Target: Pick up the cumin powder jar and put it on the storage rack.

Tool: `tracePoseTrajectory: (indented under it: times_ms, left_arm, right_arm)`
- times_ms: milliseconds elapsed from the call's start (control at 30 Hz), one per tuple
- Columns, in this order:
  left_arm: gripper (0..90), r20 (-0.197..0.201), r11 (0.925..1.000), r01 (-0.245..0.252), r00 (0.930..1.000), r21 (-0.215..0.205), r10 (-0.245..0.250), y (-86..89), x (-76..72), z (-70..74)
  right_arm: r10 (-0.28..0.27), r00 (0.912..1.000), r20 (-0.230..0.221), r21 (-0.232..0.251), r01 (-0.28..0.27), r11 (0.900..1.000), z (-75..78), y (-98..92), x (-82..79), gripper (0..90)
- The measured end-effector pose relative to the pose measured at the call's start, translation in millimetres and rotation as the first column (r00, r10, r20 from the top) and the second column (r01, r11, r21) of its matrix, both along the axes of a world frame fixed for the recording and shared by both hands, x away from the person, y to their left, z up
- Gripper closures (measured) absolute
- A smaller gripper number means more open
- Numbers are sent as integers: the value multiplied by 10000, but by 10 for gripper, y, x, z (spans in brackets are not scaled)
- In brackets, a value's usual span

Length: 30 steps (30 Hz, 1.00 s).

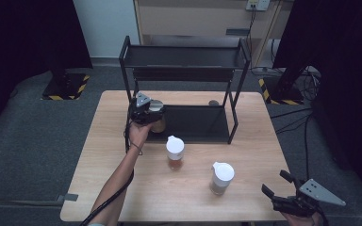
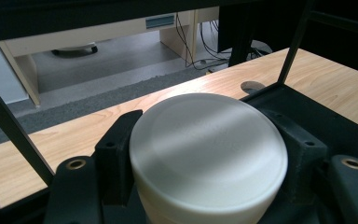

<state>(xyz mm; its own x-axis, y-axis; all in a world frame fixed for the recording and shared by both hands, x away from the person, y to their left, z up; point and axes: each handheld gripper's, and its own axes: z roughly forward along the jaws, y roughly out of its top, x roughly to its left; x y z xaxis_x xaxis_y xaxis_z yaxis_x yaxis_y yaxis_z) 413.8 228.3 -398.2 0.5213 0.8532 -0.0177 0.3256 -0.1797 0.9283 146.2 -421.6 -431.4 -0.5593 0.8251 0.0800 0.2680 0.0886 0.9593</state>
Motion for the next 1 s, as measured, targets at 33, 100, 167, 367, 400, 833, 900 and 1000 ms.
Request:
tracePoseTrajectory:
  times_ms: [33,100,167,367,400,833,900,1000]
  left_arm:
    - [328,-7,10000,2,10000,41,-2,-4,2,-2]
    - [328,-29,10000,-9,10000,82,9,-8,3,-8]
    - [328,-19,10000,-9,10000,68,9,-3,5,-18]
    - [328,-20,9999,-73,10000,129,73,-1,1,-39]
    - [328,-31,9999,-62,10000,160,62,-2,2,-45]
    - [326,-17,10000,-66,10000,-24,66,33,8,-91]
    - [325,-20,10000,-42,10000,-53,42,47,13,-95]
    - [324,-19,10000,-34,10000,-37,34,41,19,-83]
  right_arm:
    - [-1,10000,-6,1,1,10000,0,0,0,84]
    - [-4,10000,-6,6,4,10000,0,0,0,84]
    - [-5,10000,-10,14,6,10000,0,-1,0,84]
    - [0,10000,-17,6,0,10000,1,0,1,84]
    - [3,10000,-22,9,-3,10000,1,0,1,84]
    - [6,10000,-23,20,-6,10000,2,-2,-1,83]
    - [5,10000,-23,38,-5,10000,1,-3,-2,83]
    - [7,10000,-25,32,-7,10000,0,-2,0,82]
